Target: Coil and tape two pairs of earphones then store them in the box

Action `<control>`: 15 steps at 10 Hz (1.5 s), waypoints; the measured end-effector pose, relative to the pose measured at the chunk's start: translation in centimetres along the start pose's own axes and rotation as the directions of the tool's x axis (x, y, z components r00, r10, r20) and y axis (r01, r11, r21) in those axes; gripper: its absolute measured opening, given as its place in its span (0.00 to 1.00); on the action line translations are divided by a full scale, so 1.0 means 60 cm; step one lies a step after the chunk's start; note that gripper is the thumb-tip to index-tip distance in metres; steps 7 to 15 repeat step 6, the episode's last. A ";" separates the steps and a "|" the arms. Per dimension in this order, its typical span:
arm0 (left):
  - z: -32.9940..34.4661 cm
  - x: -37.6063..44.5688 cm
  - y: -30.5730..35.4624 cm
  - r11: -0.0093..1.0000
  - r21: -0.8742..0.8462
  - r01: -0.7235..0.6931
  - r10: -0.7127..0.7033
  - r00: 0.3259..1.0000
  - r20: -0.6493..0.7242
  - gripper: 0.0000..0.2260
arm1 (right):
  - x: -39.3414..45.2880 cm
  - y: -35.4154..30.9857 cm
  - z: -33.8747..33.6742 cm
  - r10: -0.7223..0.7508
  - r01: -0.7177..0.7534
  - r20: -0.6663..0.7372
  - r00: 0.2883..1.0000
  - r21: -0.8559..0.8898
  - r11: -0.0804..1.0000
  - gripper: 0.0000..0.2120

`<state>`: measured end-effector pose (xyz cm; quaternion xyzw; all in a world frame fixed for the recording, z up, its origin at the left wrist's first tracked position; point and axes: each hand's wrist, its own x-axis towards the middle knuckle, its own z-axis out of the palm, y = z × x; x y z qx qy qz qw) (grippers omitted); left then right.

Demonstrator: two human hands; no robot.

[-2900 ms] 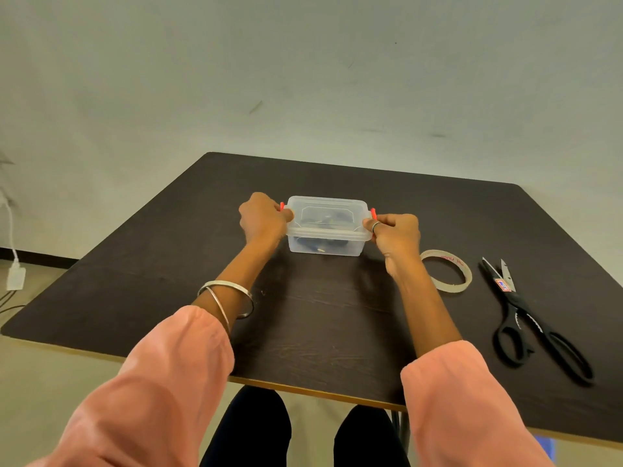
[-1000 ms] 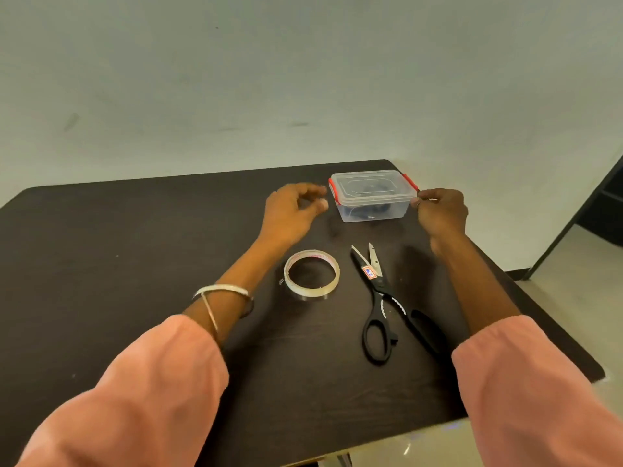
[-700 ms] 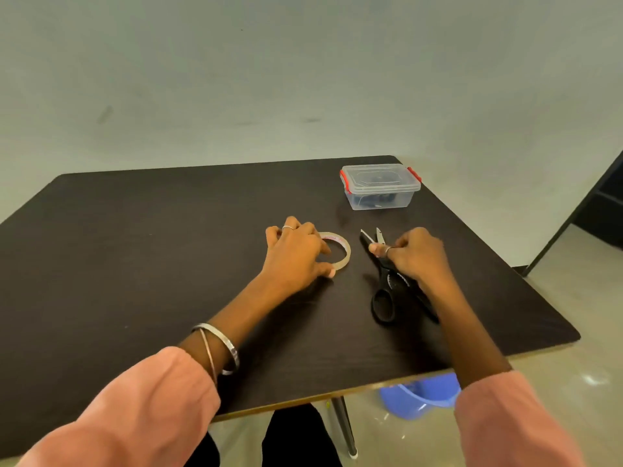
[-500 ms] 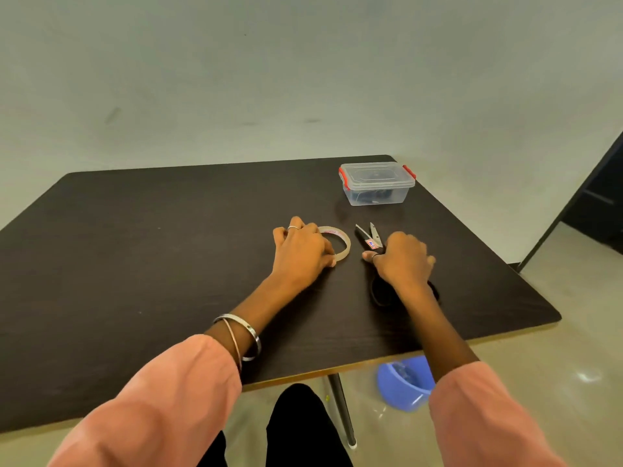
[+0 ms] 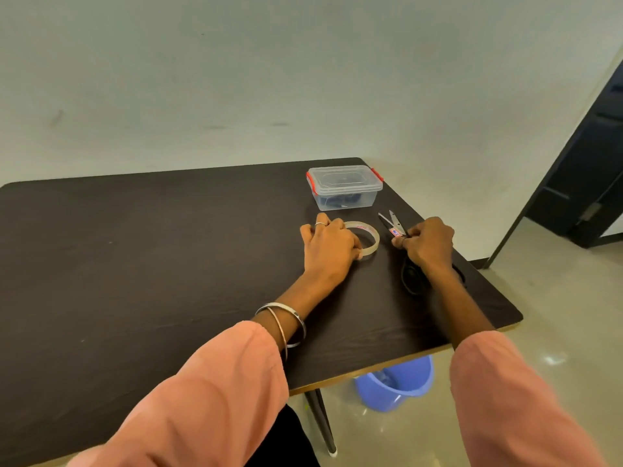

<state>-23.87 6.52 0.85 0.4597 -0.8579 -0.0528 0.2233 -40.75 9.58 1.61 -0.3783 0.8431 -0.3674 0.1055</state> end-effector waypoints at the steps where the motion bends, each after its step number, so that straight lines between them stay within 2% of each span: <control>1: 0.016 0.013 0.019 1.000 -0.001 0.024 -0.024 1.000 0.017 0.09 | 0.017 0.010 -0.009 0.015 -0.015 0.023 1.000 0.013 1.000 0.17; 3: 0.022 0.015 0.020 0.998 -0.032 0.058 -0.057 0.998 0.029 0.09 | 0.019 0.020 -0.007 -0.018 0.022 0.089 0.996 -0.042 0.999 0.17; 4: 0.015 0.017 0.006 0.993 -0.108 0.057 -0.051 0.997 0.057 0.14 | 0.018 0.022 -0.008 -0.009 0.017 0.110 0.994 -0.074 0.997 0.19; 5: -0.002 0.017 -0.010 0.975 -0.216 0.043 -0.043 0.999 0.002 0.14 | 0.020 0.009 -0.009 0.005 0.005 0.070 0.998 -0.132 0.991 0.20; 6: -0.031 0.026 -0.036 0.969 -0.245 0.026 -0.051 0.994 -0.094 0.09 | 0.012 -0.037 -0.011 -0.069 0.069 0.003 0.998 -0.087 0.994 0.18; 15: -0.031 0.026 -0.036 0.969 -0.245 0.026 -0.051 0.994 -0.094 0.09 | 0.012 -0.037 -0.011 -0.069 0.069 0.003 0.998 -0.087 0.994 0.18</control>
